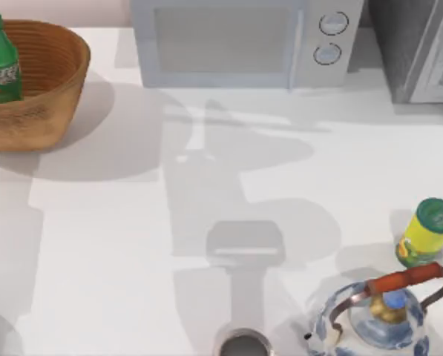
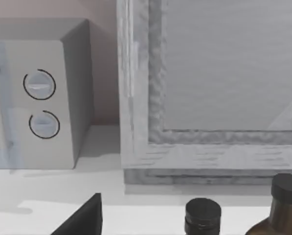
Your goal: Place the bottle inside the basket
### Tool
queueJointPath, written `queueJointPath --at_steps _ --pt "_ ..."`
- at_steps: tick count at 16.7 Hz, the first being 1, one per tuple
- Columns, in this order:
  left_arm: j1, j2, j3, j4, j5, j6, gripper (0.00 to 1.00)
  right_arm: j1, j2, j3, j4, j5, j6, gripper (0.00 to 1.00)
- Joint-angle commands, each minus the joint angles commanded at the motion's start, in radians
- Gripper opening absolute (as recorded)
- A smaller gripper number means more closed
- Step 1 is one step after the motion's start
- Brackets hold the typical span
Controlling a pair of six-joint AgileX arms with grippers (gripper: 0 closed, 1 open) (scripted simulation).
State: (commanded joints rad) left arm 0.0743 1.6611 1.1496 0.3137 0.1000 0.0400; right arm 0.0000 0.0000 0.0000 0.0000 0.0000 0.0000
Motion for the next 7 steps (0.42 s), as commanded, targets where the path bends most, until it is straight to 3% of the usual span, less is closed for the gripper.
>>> queueJointPath --at_steps 2,7 --pt "0.0 0.0 0.0 0.0 0.0 0.0 1.0 0.0 0.0 0.0 0.0 0.0 0.0 1.0" --pt "0.0 0.0 0.0 0.0 0.0 0.0 1.0 0.0 0.0 0.0 0.0 0.0 0.0 1.0"
